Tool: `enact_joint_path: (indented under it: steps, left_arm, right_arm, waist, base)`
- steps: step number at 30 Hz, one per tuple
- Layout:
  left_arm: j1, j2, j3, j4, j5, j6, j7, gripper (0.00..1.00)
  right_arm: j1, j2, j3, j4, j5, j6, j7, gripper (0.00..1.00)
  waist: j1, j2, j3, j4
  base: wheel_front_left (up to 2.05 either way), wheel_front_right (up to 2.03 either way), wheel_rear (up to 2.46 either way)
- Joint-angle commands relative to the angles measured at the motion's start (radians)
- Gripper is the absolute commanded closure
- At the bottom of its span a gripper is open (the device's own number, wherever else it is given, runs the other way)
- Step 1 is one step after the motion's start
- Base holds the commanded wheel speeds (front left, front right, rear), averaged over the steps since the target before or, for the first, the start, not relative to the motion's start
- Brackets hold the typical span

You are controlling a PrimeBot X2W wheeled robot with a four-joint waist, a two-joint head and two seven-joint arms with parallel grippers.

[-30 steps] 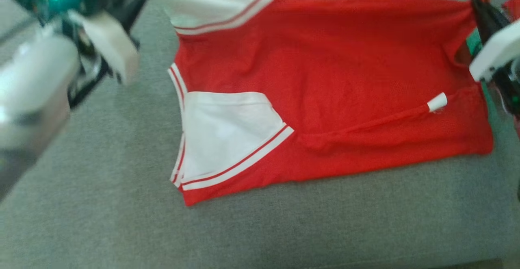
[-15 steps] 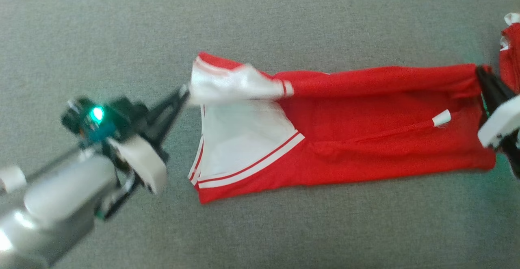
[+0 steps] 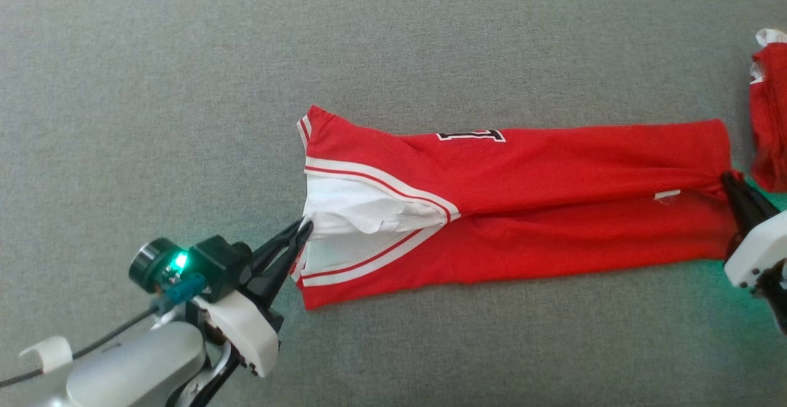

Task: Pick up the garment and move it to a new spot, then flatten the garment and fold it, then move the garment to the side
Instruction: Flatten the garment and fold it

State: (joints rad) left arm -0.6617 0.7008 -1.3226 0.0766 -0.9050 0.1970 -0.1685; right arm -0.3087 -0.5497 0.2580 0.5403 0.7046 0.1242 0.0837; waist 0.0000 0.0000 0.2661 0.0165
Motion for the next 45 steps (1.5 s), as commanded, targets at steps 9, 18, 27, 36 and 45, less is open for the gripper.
enact_joint_path:
  steps: [9, 18, 27, 36, 45]
  left_arm:
    - [0.063, -0.049, 0.057, 0.020, -0.016, 0.041, -0.041, 0.00]
    - [0.225, -0.195, 0.243, 0.047, 0.020, 0.195, -0.092, 0.00]
    - [0.465, -0.336, 0.509, -0.039, 0.269, 0.247, -0.093, 0.00]
    - [0.646, -0.443, 0.675, -0.135, 0.478, 0.178, -0.093, 0.00]
    - [0.684, -0.514, 0.732, -0.126, 0.574, 0.100, -0.093, 0.00]
  right_arm:
    - [0.064, 0.045, -0.075, -0.033, -0.104, 0.007, -0.038, 0.00]
    - [0.224, 0.188, -0.207, -0.106, -0.223, 0.007, -0.136, 0.00]
    - [0.309, 0.310, -0.353, -0.170, -0.285, 0.007, -0.122, 0.00]
    - [0.220, 0.377, -0.555, -0.151, -0.426, 0.007, -0.086, 0.00]
    - [0.091, 0.399, -0.718, -0.068, -0.636, 0.007, -0.013, 0.00]
  waist:
    - [0.0000, 0.0000, -0.026, -0.013]
    - [0.0000, 0.0000, -0.115, -0.034]
    - [0.0000, 0.0000, -0.179, 0.000]
    - [0.0000, 0.0000, -0.177, 0.102]
    - [0.0000, 0.0000, -0.139, 0.143]
  base:
    - [0.00, 0.00, 0.00]
    - [0.00, 0.00, 0.00]
    - [0.00, 0.00, 0.00]
    - [0.00, 0.00, 0.00]
    - [0.00, 0.00, 0.00]
